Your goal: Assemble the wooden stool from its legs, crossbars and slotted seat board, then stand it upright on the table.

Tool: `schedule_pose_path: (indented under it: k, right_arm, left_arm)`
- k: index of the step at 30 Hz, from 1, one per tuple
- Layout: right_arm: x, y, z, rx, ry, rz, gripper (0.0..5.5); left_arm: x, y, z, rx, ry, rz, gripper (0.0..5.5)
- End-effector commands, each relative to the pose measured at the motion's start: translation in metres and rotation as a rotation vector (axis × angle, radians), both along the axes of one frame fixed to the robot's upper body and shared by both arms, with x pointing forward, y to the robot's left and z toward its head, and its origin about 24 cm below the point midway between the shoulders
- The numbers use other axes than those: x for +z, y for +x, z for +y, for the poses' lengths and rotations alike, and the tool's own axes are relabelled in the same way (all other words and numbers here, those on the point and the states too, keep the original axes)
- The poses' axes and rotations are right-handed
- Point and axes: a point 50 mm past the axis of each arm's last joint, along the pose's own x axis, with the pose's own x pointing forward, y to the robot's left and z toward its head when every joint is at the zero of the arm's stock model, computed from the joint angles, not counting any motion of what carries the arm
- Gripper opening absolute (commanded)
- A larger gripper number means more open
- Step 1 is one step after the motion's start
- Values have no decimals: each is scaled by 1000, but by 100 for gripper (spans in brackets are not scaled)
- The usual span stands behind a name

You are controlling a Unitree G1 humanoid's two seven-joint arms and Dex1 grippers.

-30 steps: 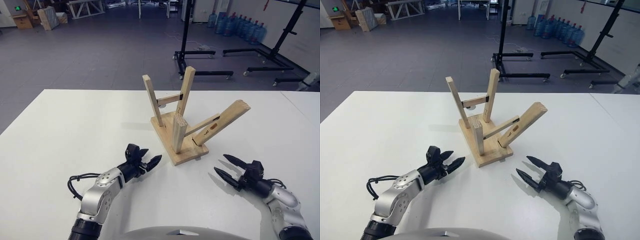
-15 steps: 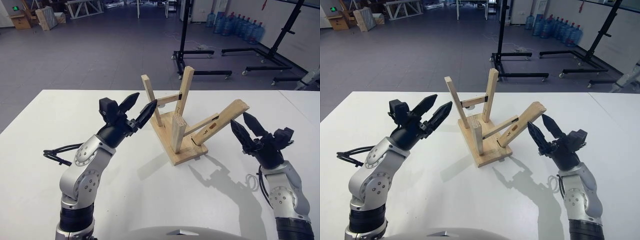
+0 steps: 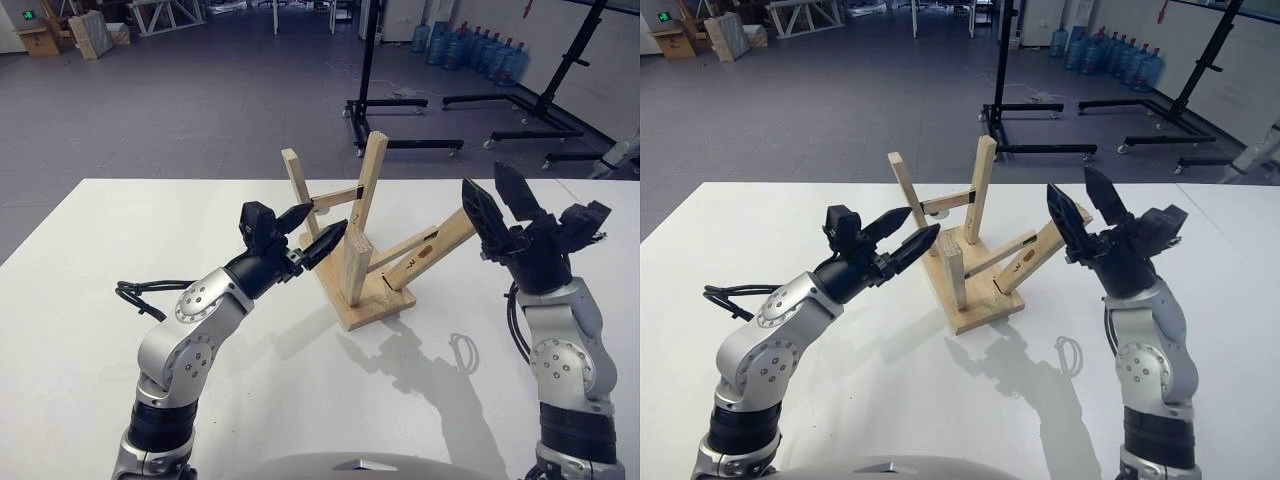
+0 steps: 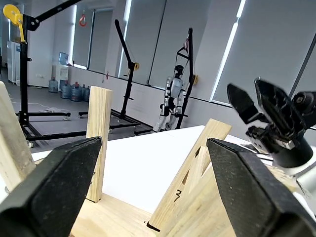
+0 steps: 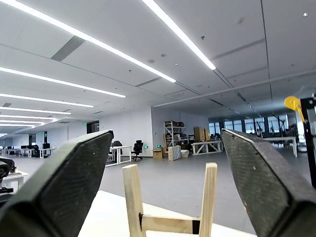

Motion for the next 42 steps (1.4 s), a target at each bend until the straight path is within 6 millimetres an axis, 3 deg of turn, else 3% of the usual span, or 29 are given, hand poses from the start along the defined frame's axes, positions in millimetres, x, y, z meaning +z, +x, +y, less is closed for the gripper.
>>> schedule_pose_path:
  k: [1,7,16,27,36,42]
  right_arm:
    - [10,6,7,-83,-109,-82,402]
    - [14,7,17,-230,-274,-209,402]
    - [0,-2,37,-331,-573,-377,402]
    - [-7,-6,45,-481,-650,-405,402]
    - [-19,-10,52,-561,-813,-397,402]
    - [-14,-6,46,-660,-809,-383,402]
  left_arm:
    - [1,2,-3,-12,40,-2,389]
    - [9,2,3,9,48,-41,389]
    - [18,-5,0,-7,16,-75,389]
    - [9,-8,-7,-62,46,-29,389]
    - [6,-3,-18,-97,74,-11,389]
    - [5,-2,-18,-99,89,-11,389]
